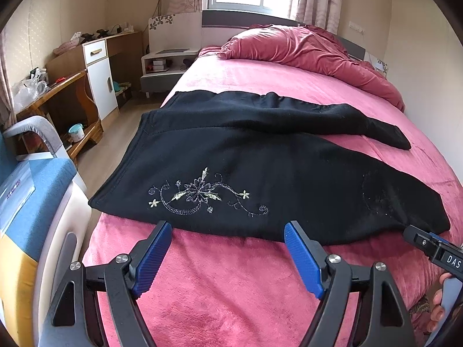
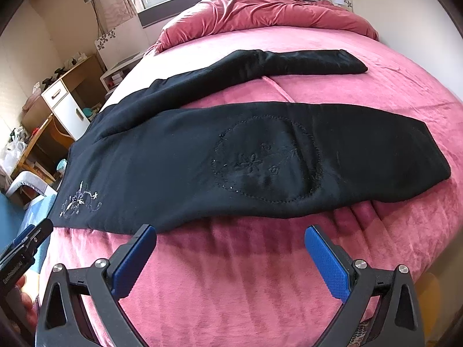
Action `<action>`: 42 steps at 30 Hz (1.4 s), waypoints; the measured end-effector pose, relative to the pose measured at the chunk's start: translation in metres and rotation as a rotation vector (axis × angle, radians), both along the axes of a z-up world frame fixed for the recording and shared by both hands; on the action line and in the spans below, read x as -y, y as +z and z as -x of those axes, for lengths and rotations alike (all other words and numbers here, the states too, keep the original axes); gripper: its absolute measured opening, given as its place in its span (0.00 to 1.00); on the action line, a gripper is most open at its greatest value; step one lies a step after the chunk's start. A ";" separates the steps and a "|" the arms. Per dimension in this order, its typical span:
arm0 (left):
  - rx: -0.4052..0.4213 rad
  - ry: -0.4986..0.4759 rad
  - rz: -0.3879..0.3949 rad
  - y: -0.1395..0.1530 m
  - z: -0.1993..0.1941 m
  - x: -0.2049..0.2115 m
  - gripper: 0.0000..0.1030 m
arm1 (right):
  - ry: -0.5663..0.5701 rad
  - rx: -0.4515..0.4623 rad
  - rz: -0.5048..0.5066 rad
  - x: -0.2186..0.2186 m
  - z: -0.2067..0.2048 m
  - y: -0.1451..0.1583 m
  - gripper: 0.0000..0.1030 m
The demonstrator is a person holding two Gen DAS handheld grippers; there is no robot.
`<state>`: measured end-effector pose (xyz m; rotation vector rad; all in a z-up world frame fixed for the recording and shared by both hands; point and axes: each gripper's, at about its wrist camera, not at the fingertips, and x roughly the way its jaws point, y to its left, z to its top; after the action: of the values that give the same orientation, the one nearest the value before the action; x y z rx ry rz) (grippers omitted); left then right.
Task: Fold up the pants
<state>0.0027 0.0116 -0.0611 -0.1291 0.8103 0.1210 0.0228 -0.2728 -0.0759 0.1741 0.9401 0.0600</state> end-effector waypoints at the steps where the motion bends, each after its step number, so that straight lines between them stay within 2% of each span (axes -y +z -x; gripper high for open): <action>1: 0.001 -0.001 0.001 0.000 0.000 0.000 0.79 | -0.002 0.001 -0.001 0.000 0.000 0.000 1.00; 4: -0.003 0.002 0.011 -0.001 0.000 -0.002 0.80 | -0.006 0.000 -0.004 0.002 0.001 -0.001 1.00; 6: -0.014 0.003 0.033 -0.005 -0.001 -0.005 0.86 | -0.012 -0.003 -0.010 0.005 0.001 -0.001 1.00; 12: -0.082 0.003 0.094 -0.021 -0.007 -0.020 0.88 | -0.044 -0.031 -0.044 0.019 -0.004 -0.007 1.00; 14: -0.114 0.013 0.127 -0.028 -0.012 -0.030 0.95 | -0.055 -0.032 -0.056 0.027 -0.005 -0.007 1.00; 17: -0.131 0.030 0.172 -0.036 -0.015 -0.050 0.96 | -0.090 -0.031 -0.112 0.052 -0.006 -0.006 1.00; 20: -0.143 0.075 0.247 -0.043 -0.019 -0.076 0.95 | -0.197 -0.029 -0.223 0.097 -0.003 -0.006 0.99; 22: -0.150 0.111 0.267 -0.047 -0.021 -0.092 0.89 | -0.294 -0.027 -0.270 0.130 0.002 -0.009 0.95; 24: -0.166 0.147 0.294 -0.053 -0.023 -0.107 0.74 | -0.403 -0.024 -0.323 0.169 0.007 -0.015 0.89; 27: -0.195 0.182 0.366 -0.063 -0.025 -0.124 0.61 | -0.510 -0.030 -0.342 0.207 0.008 -0.025 0.78; 32: -0.192 0.242 0.446 -0.071 -0.028 -0.153 0.57 | -0.638 -0.053 -0.376 0.253 -0.004 -0.048 0.62; 36: -0.187 0.291 0.470 -0.073 -0.037 -0.173 0.54 | -0.667 -0.071 -0.370 0.263 -0.018 -0.058 0.49; 40: -0.194 0.321 0.490 -0.079 -0.052 -0.186 0.47 | -0.653 -0.075 -0.328 0.262 -0.037 -0.062 0.47; 42: -0.199 0.338 0.496 -0.082 -0.060 -0.189 0.41 | -0.646 -0.070 -0.308 0.266 -0.043 -0.064 0.43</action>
<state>0.0623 0.2004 -0.1434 -0.7326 1.0008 0.2529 0.0656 -0.5388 -0.1400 0.7606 0.9035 -0.4024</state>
